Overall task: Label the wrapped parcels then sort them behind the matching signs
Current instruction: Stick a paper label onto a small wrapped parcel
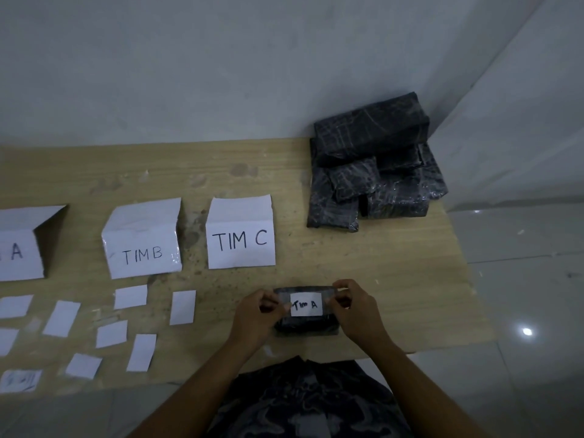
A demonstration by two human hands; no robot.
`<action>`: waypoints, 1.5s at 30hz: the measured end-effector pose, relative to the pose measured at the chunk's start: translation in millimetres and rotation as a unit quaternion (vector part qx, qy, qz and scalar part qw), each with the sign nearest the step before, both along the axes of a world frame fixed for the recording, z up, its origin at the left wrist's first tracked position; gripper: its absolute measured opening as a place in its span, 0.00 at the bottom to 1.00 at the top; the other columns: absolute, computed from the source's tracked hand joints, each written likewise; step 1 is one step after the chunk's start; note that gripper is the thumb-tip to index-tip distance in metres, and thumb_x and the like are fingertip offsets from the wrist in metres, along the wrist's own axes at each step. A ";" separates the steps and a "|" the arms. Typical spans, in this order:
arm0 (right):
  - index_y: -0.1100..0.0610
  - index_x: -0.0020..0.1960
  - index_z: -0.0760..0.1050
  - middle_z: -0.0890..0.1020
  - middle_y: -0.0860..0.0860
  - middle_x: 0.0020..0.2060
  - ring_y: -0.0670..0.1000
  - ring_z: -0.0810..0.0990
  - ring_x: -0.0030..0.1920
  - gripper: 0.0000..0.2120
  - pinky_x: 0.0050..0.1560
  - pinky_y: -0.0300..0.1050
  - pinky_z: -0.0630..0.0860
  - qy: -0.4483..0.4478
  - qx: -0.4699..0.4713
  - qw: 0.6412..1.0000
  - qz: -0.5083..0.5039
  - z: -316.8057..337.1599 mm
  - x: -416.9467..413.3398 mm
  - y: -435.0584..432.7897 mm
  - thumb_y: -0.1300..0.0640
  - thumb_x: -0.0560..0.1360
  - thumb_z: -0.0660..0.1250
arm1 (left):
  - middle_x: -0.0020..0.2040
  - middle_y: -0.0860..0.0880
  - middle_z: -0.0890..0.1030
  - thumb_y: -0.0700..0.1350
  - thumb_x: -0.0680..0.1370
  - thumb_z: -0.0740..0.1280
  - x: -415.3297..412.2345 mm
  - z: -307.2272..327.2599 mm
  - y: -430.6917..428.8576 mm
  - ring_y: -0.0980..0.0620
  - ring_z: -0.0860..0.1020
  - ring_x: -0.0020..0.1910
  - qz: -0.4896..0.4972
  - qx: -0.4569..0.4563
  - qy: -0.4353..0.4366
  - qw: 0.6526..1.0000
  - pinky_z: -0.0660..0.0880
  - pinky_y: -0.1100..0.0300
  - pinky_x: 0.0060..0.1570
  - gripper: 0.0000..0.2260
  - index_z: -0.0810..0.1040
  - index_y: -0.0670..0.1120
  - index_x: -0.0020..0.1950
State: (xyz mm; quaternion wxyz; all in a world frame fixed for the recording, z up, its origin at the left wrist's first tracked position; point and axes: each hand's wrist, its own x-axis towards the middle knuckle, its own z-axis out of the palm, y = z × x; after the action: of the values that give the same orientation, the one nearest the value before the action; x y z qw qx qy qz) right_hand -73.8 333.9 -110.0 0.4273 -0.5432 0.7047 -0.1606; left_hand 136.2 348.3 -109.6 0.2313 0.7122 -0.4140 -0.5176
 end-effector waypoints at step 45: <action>0.54 0.52 0.70 0.77 0.51 0.45 0.50 0.76 0.45 0.09 0.41 0.36 0.70 -0.079 0.026 0.986 -0.143 -45.1 33.8 14.7 0.50 0.82 0.55 | 0.65 0.44 0.73 0.57 0.81 0.54 -30.7 -37.4 1.5 0.43 0.72 0.62 0.024 0.098 -0.014 0.995 0.70 0.45 0.64 0.21 0.63 0.47 0.69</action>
State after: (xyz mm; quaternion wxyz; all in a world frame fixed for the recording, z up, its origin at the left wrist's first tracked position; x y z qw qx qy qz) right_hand -40.0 348.6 -155.1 0.4686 -0.4112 0.7429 -0.2437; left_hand 105.6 349.7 -147.0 0.1670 0.7486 -0.3473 -0.5396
